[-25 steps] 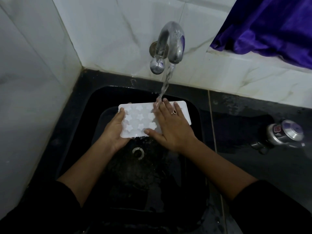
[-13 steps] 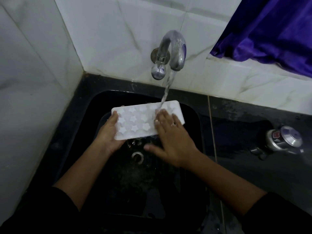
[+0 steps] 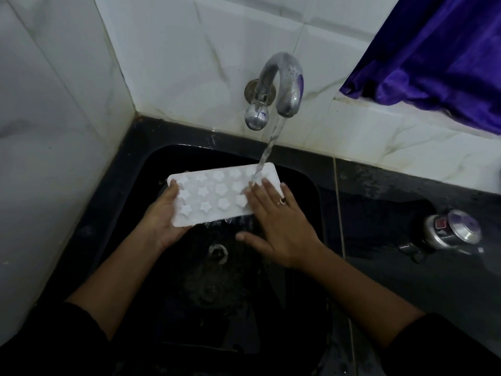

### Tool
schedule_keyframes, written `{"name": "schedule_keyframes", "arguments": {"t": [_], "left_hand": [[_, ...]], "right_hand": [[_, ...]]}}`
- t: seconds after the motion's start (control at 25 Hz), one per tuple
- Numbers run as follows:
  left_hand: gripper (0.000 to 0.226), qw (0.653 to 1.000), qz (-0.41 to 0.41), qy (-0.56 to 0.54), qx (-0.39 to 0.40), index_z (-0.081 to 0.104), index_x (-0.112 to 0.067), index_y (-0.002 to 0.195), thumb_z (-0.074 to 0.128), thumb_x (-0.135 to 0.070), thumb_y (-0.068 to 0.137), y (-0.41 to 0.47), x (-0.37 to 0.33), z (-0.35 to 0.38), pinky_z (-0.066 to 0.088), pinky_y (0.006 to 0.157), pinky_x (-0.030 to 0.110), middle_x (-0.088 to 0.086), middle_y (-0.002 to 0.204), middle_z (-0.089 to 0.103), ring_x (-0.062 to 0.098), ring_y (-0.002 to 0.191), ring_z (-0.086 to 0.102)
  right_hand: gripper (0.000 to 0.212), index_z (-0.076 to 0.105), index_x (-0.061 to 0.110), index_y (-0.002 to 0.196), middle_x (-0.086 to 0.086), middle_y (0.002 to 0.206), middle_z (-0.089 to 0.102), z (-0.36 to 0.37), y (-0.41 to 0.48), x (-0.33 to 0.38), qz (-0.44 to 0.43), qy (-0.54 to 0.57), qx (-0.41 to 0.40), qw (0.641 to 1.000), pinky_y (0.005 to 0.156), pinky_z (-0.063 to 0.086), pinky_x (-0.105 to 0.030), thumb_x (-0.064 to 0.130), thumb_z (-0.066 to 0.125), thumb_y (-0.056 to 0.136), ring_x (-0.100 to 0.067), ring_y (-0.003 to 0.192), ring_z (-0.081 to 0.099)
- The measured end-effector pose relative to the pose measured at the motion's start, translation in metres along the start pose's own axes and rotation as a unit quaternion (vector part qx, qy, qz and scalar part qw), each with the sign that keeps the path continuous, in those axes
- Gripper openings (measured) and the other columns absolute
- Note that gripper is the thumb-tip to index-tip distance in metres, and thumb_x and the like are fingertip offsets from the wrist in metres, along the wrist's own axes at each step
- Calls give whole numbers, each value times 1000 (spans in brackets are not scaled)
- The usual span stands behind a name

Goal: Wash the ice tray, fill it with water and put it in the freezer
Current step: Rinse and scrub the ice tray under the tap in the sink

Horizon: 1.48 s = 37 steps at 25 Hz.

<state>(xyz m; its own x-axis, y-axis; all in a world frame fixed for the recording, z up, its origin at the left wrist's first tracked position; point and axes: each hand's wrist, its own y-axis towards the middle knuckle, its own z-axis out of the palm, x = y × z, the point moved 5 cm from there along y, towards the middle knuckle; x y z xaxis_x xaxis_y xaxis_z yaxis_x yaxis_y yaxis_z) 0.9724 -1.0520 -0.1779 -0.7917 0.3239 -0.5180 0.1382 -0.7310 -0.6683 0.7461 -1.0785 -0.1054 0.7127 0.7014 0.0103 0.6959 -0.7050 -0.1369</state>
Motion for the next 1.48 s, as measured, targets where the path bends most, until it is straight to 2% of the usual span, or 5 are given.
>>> {"name": "schedule_keyframes", "arguments": {"t": [0.44,0.76,1.0,1.32,1.48], "left_hand": [[39,1000,12,21,2,66,-20,132,44,-44,110,-18,2,-1,66,68,45,10,119,79,28,98,79],[47,998,51,5,-33,62,-14,138,41,-47,110,-25,-7,-24,62,69,42,8,113,80,23,94,80],[40,998,56,14,-35,64,-19,127,37,-45,112,-31,2,-32,65,61,37,4,103,82,21,89,81],[45,997,47,36,-43,63,-15,134,39,-46,111,-31,5,-35,63,71,40,8,109,81,23,94,80],[44,997,45,37,-48,63,-13,134,45,-46,110,-32,3,-39,65,64,38,7,111,81,23,93,80]], "right_hand": [[77,16,21,166,-10,174,6,-6,28,-21,133,94,-46,986,128,11,-55,67,16,105,-30,161,4],[46,48,9,149,-12,140,57,16,32,-14,232,432,-124,863,104,43,-31,30,48,109,-26,128,55],[45,59,18,95,2,92,64,20,43,-30,326,453,-69,827,71,42,-33,56,38,107,-21,89,64],[49,48,16,125,0,108,63,7,45,-21,270,377,-58,884,75,47,-36,60,43,104,-18,91,60],[49,64,15,97,-2,95,69,9,48,-27,306,506,-72,803,78,54,-38,59,43,105,-18,86,66]]}}
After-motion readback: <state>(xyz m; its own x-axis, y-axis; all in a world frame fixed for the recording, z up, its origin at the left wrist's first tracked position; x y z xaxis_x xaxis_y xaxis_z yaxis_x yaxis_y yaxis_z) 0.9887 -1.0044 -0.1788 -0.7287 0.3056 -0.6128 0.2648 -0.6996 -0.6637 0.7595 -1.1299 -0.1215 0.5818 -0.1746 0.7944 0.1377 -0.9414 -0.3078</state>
